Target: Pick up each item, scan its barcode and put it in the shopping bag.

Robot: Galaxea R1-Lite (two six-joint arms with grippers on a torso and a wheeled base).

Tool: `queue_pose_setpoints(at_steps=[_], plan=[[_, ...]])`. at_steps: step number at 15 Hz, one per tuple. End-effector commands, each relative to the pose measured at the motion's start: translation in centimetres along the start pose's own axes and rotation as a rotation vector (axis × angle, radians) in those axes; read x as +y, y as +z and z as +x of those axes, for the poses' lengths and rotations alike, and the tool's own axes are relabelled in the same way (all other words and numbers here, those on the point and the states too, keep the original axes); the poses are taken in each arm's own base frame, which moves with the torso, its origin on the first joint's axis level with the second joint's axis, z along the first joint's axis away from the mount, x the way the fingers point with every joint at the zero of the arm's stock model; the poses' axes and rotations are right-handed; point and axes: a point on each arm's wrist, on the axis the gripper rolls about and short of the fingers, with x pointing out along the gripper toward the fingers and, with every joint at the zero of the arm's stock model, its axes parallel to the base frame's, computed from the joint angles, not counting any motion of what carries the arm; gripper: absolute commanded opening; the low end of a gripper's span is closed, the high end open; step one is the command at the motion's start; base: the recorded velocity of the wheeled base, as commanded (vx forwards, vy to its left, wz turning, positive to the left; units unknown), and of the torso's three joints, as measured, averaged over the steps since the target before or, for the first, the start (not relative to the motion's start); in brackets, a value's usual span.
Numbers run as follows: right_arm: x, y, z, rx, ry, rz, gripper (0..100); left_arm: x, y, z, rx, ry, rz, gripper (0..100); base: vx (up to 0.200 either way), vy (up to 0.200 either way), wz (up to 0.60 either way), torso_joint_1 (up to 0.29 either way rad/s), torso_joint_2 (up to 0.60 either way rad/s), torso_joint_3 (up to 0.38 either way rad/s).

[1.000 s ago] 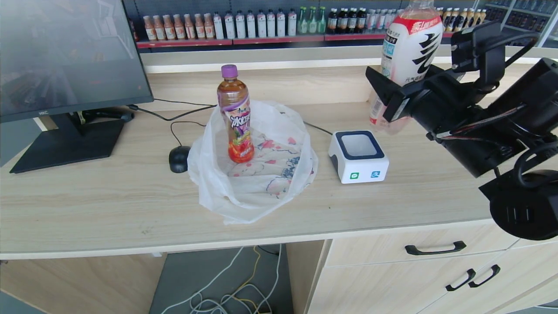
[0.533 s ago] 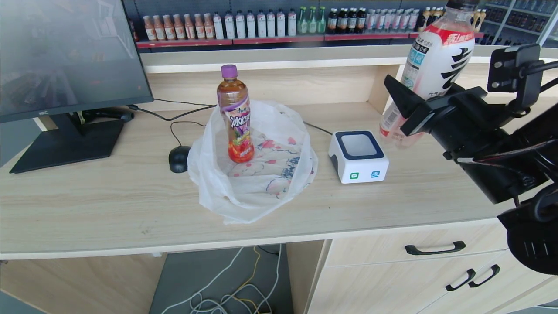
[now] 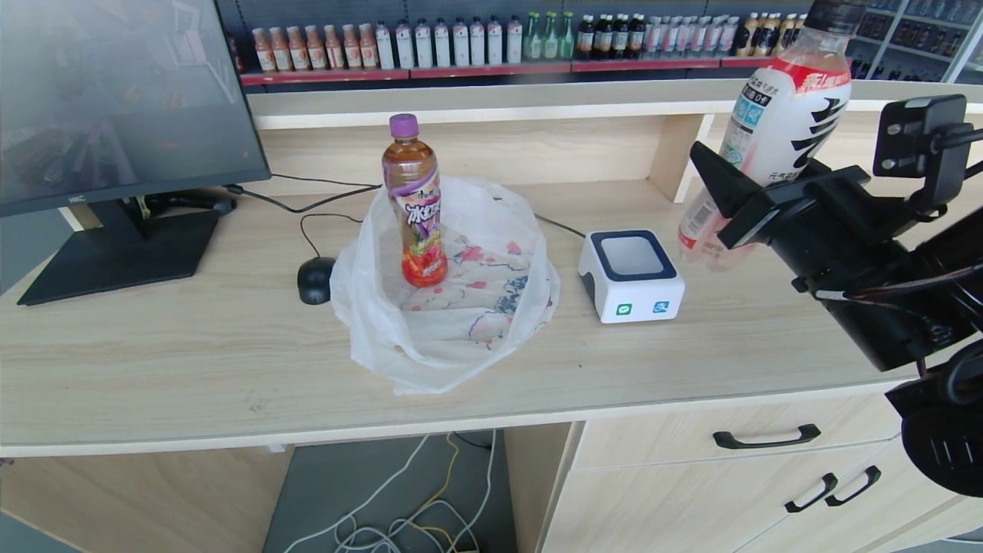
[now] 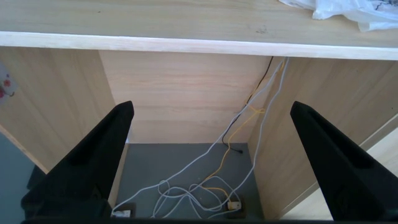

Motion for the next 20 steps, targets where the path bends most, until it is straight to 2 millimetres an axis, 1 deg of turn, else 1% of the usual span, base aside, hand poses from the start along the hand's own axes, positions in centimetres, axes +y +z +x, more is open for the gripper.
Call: queue_pose_setpoints(at_steps=[1, 5, 7, 11, 15, 20], plan=[[-0.9, -0.1, 0.1, -0.002, -0.028, -0.007, 0, 0.0, 0.0, 0.0, 0.000, 0.000, -0.001, 100, 0.000, 0.200, 0.00, 0.002, 0.00, -0.002], [-1.0, 0.0, 0.1, -0.002, -0.030, -0.002, 0, 0.0, 0.0, 0.0, 0.001, 0.000, -0.001, 100, 0.000, 0.200, 0.00, -0.001, 0.00, 0.002], [-1.0, 0.4, 0.0, -0.013, -0.029, -0.001, 0, 0.0, 0.0, 0.0, 0.001, 0.000, -0.001, 100, 0.000, 0.200, 0.00, 0.014, 0.00, 0.002], [-1.0, 0.8, -0.7, -0.010, -0.028, -0.002, 0, 0.0, 0.0, 0.0, 0.001, 0.000, -0.002, 100, 0.000, 0.200, 0.00, 0.004, 0.00, 0.002], [-1.0, 0.5, -0.7, 0.000, -0.028, -0.004, 0, 0.0, 0.0, 0.0, 0.000, 0.000, 0.001, 100, 0.000, 0.200, 0.00, 0.000, 0.00, 0.004], [-1.0, 0.3, -0.9, 0.010, -0.027, -0.002, 0, 0.0, 0.0, 0.0, 0.000, 0.000, 0.002, 100, 0.000, 0.000, 0.00, 0.000, 0.00, 0.000]])
